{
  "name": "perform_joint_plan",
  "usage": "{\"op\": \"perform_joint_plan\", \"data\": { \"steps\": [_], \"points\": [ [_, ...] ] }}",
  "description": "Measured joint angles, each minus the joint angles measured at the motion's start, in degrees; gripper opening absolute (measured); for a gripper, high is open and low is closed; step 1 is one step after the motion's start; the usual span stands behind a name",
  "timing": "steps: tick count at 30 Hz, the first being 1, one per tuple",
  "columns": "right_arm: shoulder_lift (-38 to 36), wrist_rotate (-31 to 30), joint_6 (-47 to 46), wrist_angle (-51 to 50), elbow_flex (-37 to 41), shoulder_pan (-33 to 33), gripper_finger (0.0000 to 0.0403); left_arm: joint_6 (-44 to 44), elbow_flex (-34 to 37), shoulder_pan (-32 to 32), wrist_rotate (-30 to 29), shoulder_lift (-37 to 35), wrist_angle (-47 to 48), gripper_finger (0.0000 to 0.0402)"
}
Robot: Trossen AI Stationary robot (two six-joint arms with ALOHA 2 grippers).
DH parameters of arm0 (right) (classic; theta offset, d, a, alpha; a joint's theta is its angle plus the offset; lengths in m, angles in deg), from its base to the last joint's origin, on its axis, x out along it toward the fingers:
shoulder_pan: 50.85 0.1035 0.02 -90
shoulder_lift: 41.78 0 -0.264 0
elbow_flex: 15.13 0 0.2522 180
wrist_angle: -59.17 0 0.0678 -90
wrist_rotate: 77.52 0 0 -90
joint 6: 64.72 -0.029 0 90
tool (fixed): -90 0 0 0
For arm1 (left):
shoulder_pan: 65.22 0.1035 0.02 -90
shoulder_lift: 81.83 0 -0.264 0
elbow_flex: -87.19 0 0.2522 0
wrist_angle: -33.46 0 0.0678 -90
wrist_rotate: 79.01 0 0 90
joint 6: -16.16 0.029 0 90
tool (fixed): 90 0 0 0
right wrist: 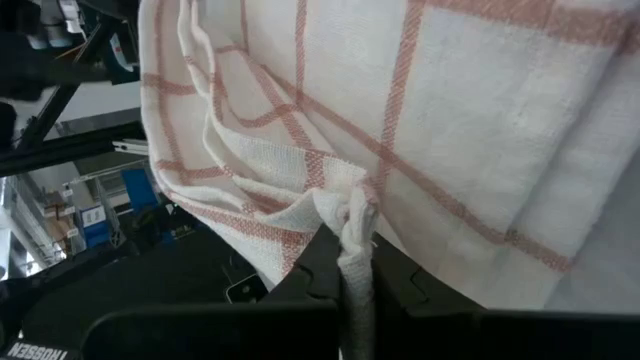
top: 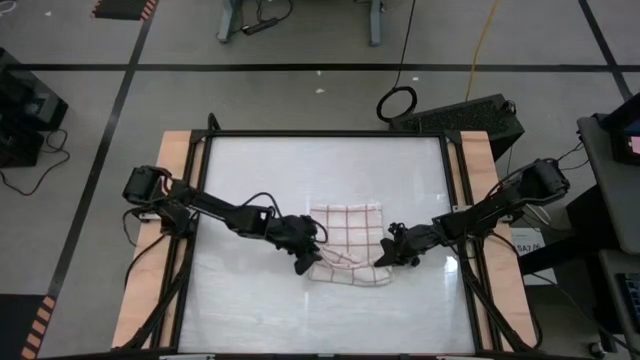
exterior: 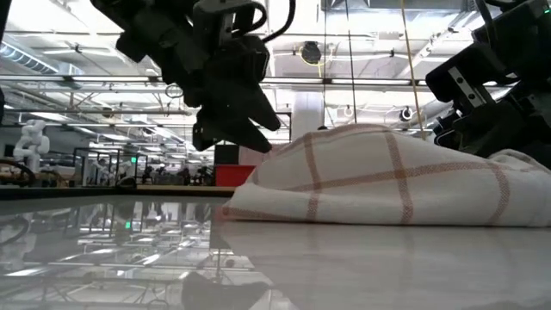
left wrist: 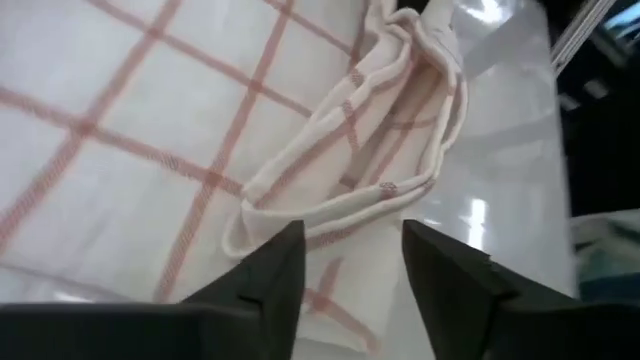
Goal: Roll towel
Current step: Roll the white checkered towel
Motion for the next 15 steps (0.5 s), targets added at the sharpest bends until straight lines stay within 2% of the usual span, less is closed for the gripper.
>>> {"op": "perform_joint_plan", "data": {
  "steps": [5, 8, 12, 15],
  "points": [
    [0.0, -0.1, 0.4, 0.0, 0.0, 0.0, 0.0004, 5.5, -0.1, -1.3, -5.2, 0.0, 1.4, 0.0221],
    [0.0, 0.0, 0.5, 0.3, 0.0, 0.0, 0.0004, 7.4, -0.1, -1.3, -6.8, 0.0, 1.2, 0.0237],
    [0.0, 0.0, 0.6, 0.4, 0.0, 0.0, 0.0004, 7.8, 0.0, -0.5, -2.9, 0.2, 4.3, 0.0242],
    [0.0, 0.1, 0.9, 0.4, 0.0, 0.0, 0.0004, 11.8, 0.7, 0.1, -1.7, 1.4, 2.4, 0.0242]
  ]
}}
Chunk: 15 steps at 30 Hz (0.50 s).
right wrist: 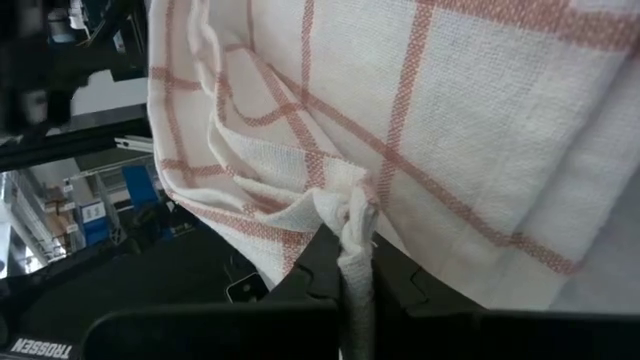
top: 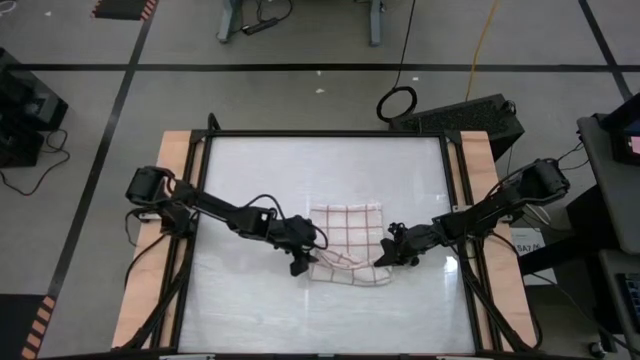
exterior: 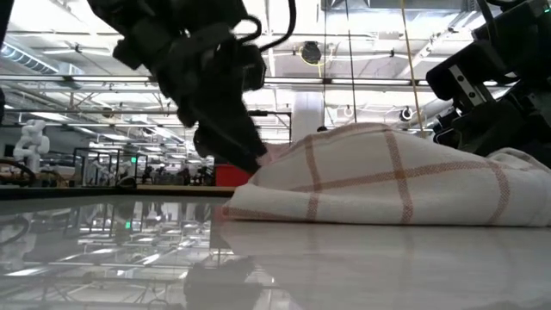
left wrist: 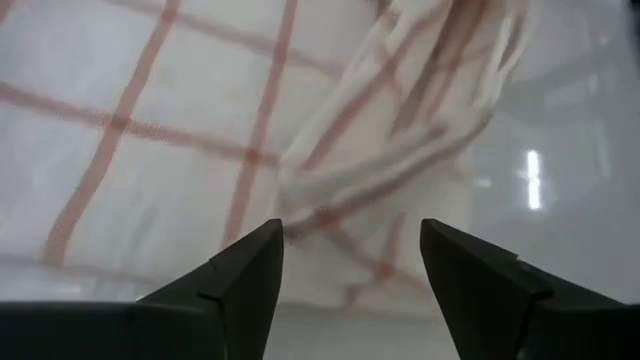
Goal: Roll towel
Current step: Roll the white checkered towel
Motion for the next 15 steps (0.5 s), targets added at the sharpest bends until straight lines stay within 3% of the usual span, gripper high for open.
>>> {"op": "perform_joint_plan", "data": {
  "steps": [7, 10, 15],
  "points": [
    [0.0, 0.1, 0.5, 0.0, 0.0, 0.0, 0.0004, 4.6, 0.4, 2.2, 2.7, 3.9, -3.7, 0.0242],
    [0.0, 0.1, 0.5, 0.0, 0.0, 0.0, 0.0004, 4.9, 0.5, 2.9, 6.9, 5.1, -8.8, 0.0239],
    [0.0, 0.1, 0.8, 0.1, -0.1, 0.0, 0.0004, 5.0, 0.4, 2.9, 9.3, 5.9, -13.6, 0.0165]
  ]
}}
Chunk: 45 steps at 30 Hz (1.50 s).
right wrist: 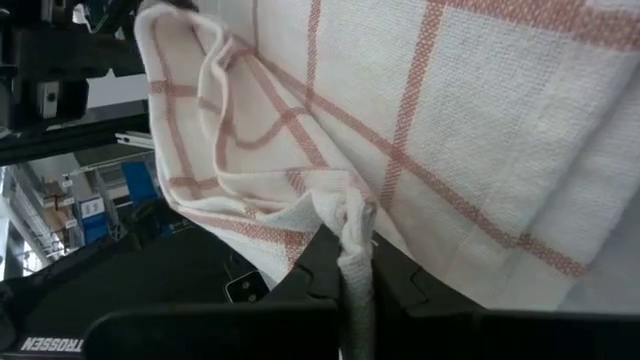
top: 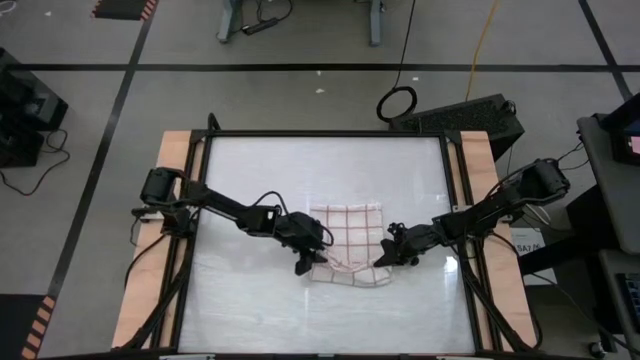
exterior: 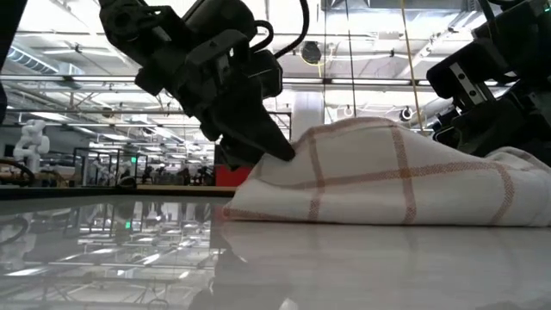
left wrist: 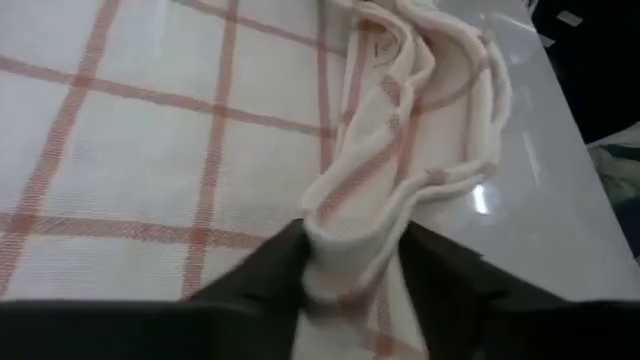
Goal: Roll towel
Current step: Roll the white checkered towel
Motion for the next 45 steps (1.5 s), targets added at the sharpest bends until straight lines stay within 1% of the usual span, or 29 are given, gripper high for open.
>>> {"op": "perform_joint_plan", "data": {
  "steps": [2, 5, 6, 8, 11, 15, 19, 24, 29, 31, 33, 36, 39, 42, 45],
  "points": [
    [0.0, 0.0, 0.1, 0.0, 0.0, 0.0, 0.0004, -0.4, 0.0, 0.0, 0.4, 0.0, 1.3, 0.0113],
    [0.0, 0.0, 0.7, 0.5, 0.0, 0.0, 0.0004, -2.4, 0.0, 0.0, 2.3, -0.5, 5.8, 0.0029],
    [0.0, 0.0, 0.8, 0.5, 0.0, 0.0, 0.0004, -4.3, 0.0, 0.0, 3.0, -0.6, 6.2, 0.0018],
    [-0.3, 0.0, 0.8, 0.7, 0.0, 0.0, 0.0004, -7.6, 0.0, -0.1, 4.1, -1.5, 7.5, 0.0016],
    [-0.9, 0.9, -0.8, 2.6, 0.0, 0.0, 0.0004, -11.0, 0.0, -1.0, 5.4, -4.0, 6.5, 0.0015],
    [-1.8, 2.9, -5.1, 7.9, 0.0, 0.0, 0.0004, -17.0, 0.0, -1.7, 9.2, -7.1, 6.7, 0.0012],
    [-2.2, 2.7, -6.4, 6.8, 0.0, 0.0, 0.0012, -21.3, -0.1, -2.0, 8.9, -7.8, 7.4, 0.0012],
    [-2.2, 3.0, -7.8, -2.9, 0.0, 0.0, 0.0047, -21.6, -0.1, -1.7, 7.8, -4.5, 9.7, 0.0010],
    [-2.2, 5.7, -7.3, -4.4, 0.0, 0.0, 0.0078, -21.5, -0.1, -1.6, 8.7, -2.3, 7.9, 0.0010],
    [-2.2, 5.7, -7.2, -4.3, 0.0, 0.0, 0.0087, -21.4, -0.1, -1.6, 6.1, -2.0, 8.0, 0.0012],
    [-2.2, 4.8, -6.7, -4.7, 0.0, 0.0, 0.0093, -21.3, 0.0, -1.5, 3.6, -2.0, 8.0, 0.0016],
    [-2.2, 2.2, -6.2, -5.1, 0.0, 0.0, 0.0099, -19.7, 0.0, -1.5, 2.8, -2.0, 8.8, 0.0018],
    [-2.2, -0.2, -6.2, -6.1, 0.0, -0.1, 0.0109, -20.0, 0.0, -1.6, 1.2, -2.0, 12.7, 0.0019],
    [-2.3, -0.5, -6.2, -8.3, -0.2, -0.1, 0.0131, -19.8, 0.0, -1.5, 0.2, -2.0, 15.1, 0.0020],
    [-2.3, -0.9, -5.0, -8.9, -0.2, -0.1, 0.0164, -18.7, 0.0, -1.5, -0.5, -2.0, 15.3, 0.0020]
  ]
}}
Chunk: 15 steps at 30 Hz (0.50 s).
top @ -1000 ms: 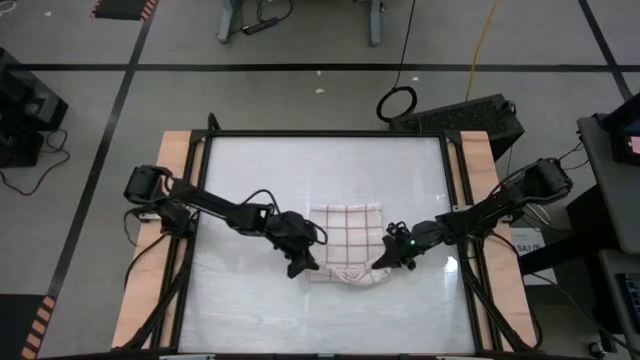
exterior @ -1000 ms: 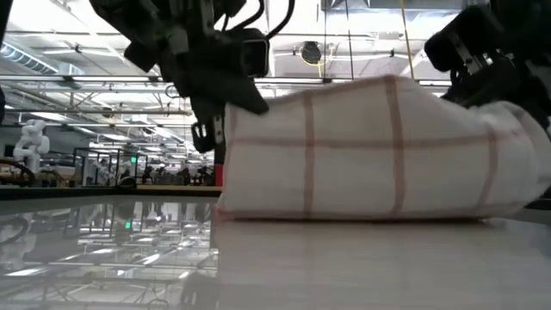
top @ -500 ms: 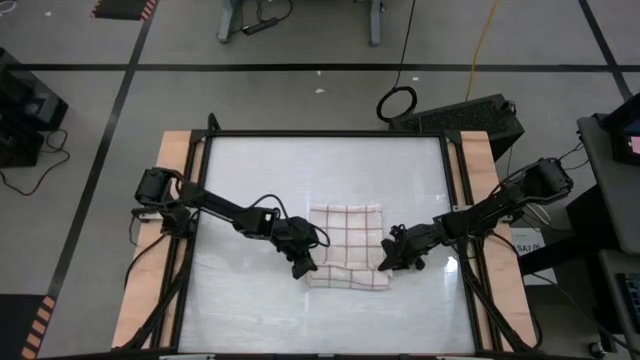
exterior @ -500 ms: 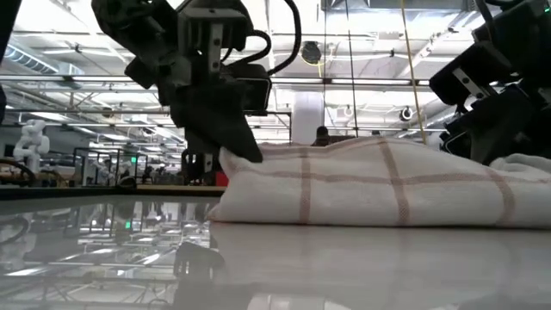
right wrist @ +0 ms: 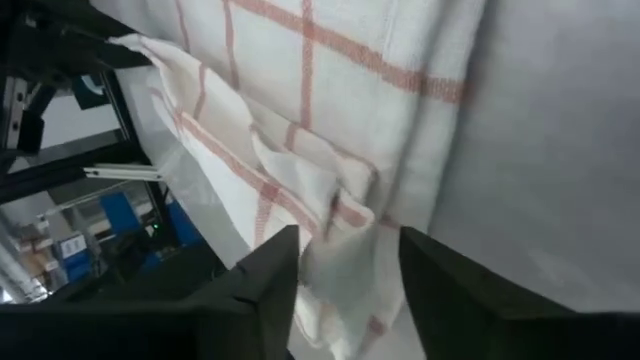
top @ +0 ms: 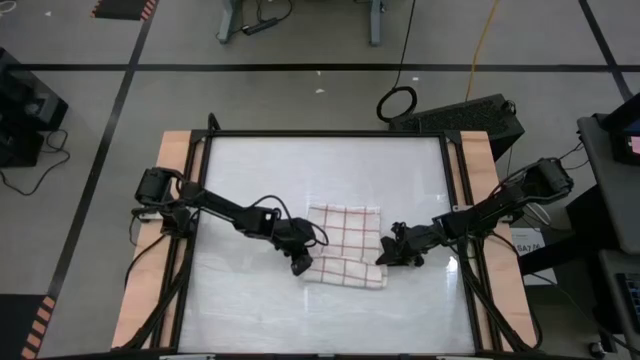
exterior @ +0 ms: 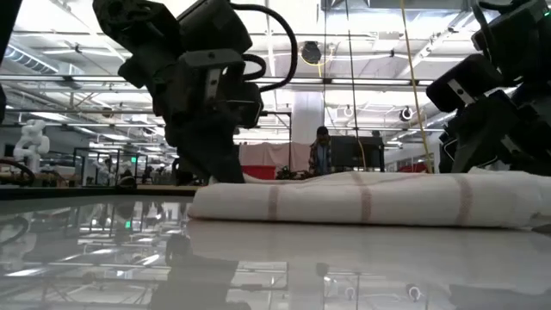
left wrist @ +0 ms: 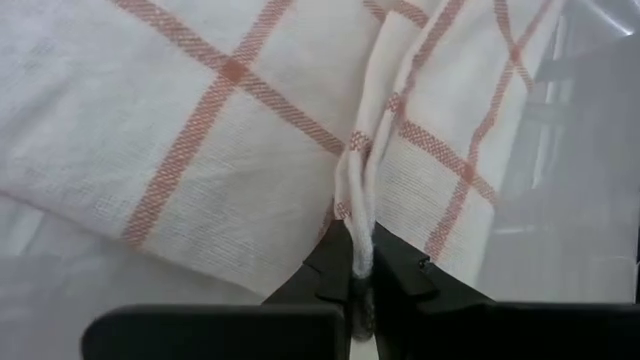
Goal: Roll towel
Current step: Roll the white checkered towel
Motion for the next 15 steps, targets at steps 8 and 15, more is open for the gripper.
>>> {"op": "perform_joint_plan", "data": {
  "steps": [8, 15],
  "points": [
    [-1.9, -5.6, 8.4, -2.2, -0.2, -0.1, 0.0262, 1.8, 0.0, 0.0, -1.3, 0.0, 0.3, 0.0022],
    [-6.5, -3.7, 28.8, -17.0, -7.7, 0.0, 0.0298, 0.3, 0.0, 0.0, -1.6, 0.0, 2.0, 0.0022]
  ]
}}
